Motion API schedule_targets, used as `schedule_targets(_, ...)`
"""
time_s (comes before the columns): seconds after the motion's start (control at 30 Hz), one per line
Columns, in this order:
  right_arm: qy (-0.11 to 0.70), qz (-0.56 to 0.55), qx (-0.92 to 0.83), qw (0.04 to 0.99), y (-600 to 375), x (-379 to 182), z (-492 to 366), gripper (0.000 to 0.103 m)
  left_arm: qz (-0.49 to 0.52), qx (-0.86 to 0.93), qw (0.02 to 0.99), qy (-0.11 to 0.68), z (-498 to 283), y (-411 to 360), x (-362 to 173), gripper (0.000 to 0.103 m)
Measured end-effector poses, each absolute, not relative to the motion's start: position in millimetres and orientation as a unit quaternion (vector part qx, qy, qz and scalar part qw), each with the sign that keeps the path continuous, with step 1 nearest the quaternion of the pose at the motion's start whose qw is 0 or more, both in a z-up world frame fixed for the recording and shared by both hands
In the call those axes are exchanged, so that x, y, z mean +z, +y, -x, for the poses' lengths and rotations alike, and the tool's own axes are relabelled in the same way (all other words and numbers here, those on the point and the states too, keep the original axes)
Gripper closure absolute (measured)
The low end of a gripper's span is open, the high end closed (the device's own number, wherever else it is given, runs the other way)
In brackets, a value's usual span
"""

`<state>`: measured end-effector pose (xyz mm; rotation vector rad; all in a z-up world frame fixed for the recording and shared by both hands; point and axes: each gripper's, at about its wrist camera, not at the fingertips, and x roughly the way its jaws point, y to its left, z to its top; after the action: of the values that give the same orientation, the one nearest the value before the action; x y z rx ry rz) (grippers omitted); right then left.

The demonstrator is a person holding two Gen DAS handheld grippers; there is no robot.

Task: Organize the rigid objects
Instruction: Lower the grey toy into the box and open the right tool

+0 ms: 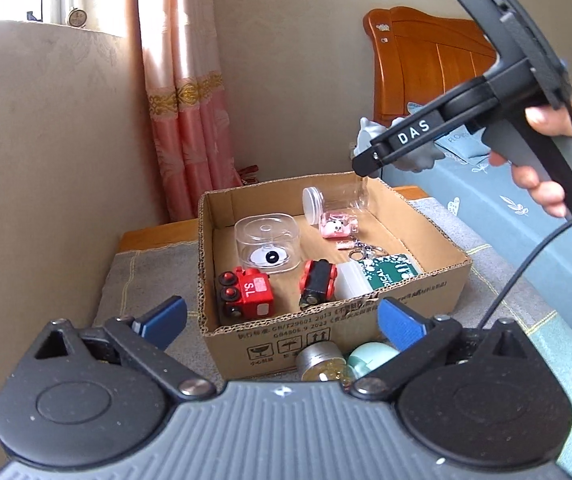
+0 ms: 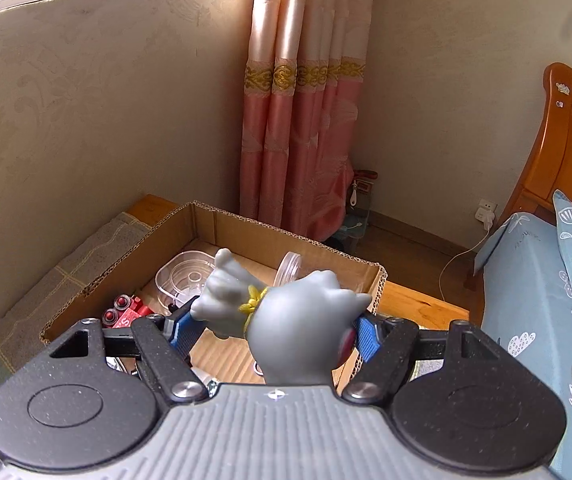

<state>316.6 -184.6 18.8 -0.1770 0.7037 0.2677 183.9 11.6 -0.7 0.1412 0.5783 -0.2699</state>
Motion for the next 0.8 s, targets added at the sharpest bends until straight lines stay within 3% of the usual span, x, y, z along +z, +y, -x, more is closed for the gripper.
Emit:
schedule_targets(0.13, 0.353, 0.07, 0.12, 0.925, -179.6, 13.4, -333.7, 0.017, -0.068, -0.113, 0.95, 0.281, -180.1, 20.1, -0.5, 0.001)
schedule_targets(0.2, 0.349, 0.056, 0.113, 0.929, -181.1, 12.4, -332.9, 0.0, -0.069, -0.107, 0.952, 0.28, -178.7, 24.3, -0.5, 0.001)
schedule_targets(0.8, 0.347, 0.087, 0.122, 0.926, -166.4, -1.4, -247.6, 0.0, -0.062, -0.082, 0.945, 0.31, -171.7, 34.6, -9.4, 0.001)
